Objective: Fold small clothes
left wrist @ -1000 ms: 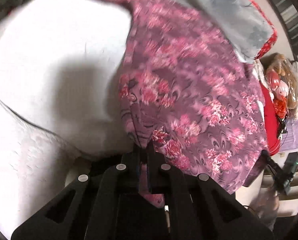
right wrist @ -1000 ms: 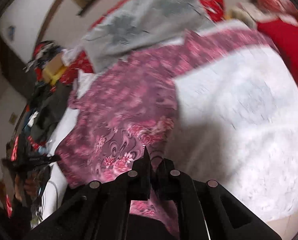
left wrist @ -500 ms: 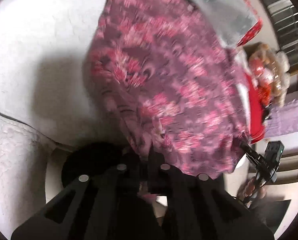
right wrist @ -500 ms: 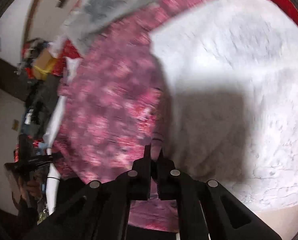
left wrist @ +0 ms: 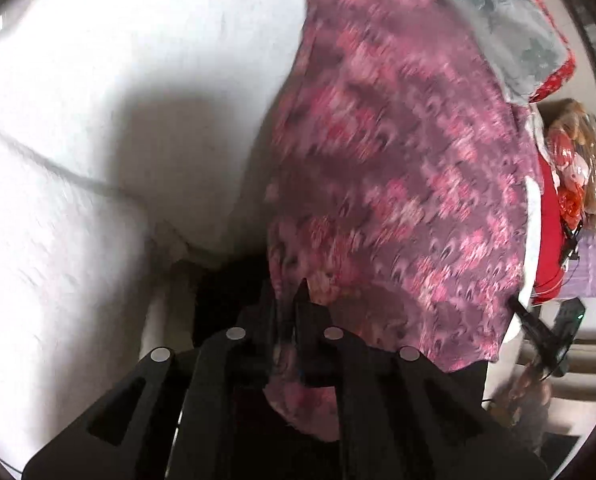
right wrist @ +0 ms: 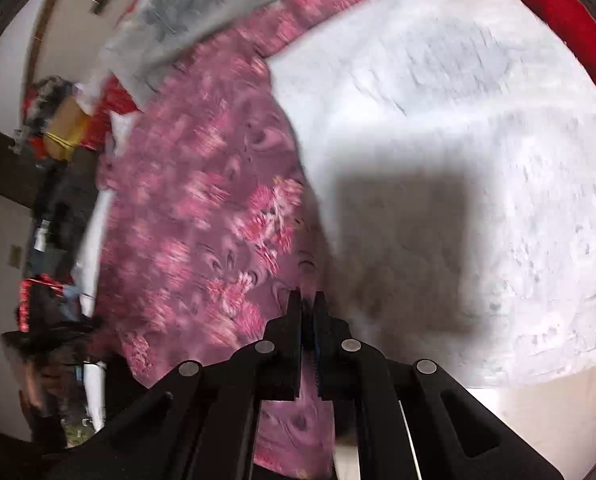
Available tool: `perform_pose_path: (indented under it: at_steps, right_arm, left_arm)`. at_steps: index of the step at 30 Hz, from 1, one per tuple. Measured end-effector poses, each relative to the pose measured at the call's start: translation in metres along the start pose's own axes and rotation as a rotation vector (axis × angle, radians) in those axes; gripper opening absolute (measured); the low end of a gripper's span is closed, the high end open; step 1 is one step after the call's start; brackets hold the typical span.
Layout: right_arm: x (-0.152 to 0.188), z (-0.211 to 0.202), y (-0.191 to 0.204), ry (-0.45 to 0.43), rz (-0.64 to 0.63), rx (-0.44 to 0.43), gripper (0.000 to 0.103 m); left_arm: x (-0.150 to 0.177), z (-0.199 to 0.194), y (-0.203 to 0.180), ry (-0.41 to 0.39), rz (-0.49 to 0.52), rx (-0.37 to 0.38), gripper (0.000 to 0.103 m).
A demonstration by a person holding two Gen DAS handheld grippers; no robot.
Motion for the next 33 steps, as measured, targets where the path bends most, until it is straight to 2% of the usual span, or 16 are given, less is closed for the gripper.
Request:
perform_pose_path:
  at_steps: [2,3,4,6,8,10,15,18,22,24,25,26,27,30,31,33]
  right_arm:
    - [-0.017,-0.013,0.001,-0.067,0.000,-0.019,0.009]
    - [-0.037,-0.026,-0.001,-0.138,0.022,-0.044,0.010]
    - [-0.048,-0.035,-0.005,-0.182,0.045,-0.057,0.012]
    - [-0.085,-0.054,-0.023,-0.293,0.127,-0.072,0.023]
    - [-0.126,-0.067,-0.053,-0.411,0.218,-0.036,0.035]
    - [-0.163,-0.073,-0.090,-0.498,0.322,0.021,0.036]
    - [-0.236,-0.055,-0.178,-0.586,0.565,0.103,0.043]
    - [-0.267,-0.030,-0.210,-0.614,0.674,0.092,0.048]
    - [-0.300,0.002,-0.227,-0.642,0.740,0.074,0.052]
    - [-0.313,0.007,-0.231,-0.645,0.746,0.079,0.044]
    - [-0.314,0.002,-0.227,-0.657,0.735,0.080,0.015]
    - [-0.319,-0.004,-0.226,-0.673,0.706,0.077,0.009]
    - [-0.321,-0.013,-0.223,-0.684,0.675,0.075,0.009]
    - [-0.322,-0.054,-0.211,-0.781,0.554,0.167,0.009]
    - [-0.320,-0.067,-0.213,-0.812,0.548,0.202,0.009]
    - [-0.316,-0.076,-0.225,-0.804,0.584,0.270,0.008]
  left_arm:
    - [-0.016,-0.014,-0.017,-0.072,0.065,-0.027,0.009]
    - [-0.027,-0.020,-0.027,-0.111,0.100,-0.031,0.019]
    - [-0.035,-0.025,-0.031,-0.135,0.121,-0.031,0.037]
    - [-0.055,-0.024,-0.049,-0.188,0.157,-0.036,0.054]
    - [-0.074,-0.012,-0.072,-0.207,0.199,-0.032,0.054]
    - [-0.096,0.011,-0.097,-0.201,0.231,-0.031,0.054]
    - [-0.139,0.069,-0.147,-0.142,0.238,-0.014,0.054]
    - [-0.158,0.093,-0.169,-0.114,0.229,0.040,0.054]
    - [-0.180,0.113,-0.198,-0.118,0.255,0.065,0.054]
    - [-0.190,0.116,-0.207,-0.130,0.264,0.070,0.054]
    - [-0.196,0.117,-0.213,-0.139,0.267,0.070,0.054]
    - [-0.201,0.119,-0.216,-0.148,0.267,0.072,0.054]
    - [-0.206,0.119,-0.218,-0.161,0.264,0.073,0.054]
    - [-0.218,0.121,-0.220,-0.197,0.249,0.059,0.057]
    - [-0.221,0.123,-0.219,-0.209,0.237,0.052,0.059]
    - [-0.225,0.130,-0.215,-0.229,0.217,0.016,0.060]
Point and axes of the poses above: each gripper's, at about its wrist camera, not at the fingertips, and z roughly the way its jaws point, y to its left, x to its underside, the point moved 1 cm from there along z, roughly the way its jaws point, and after that the axes turned 5 degrees about -y, right-handed, at the moved point
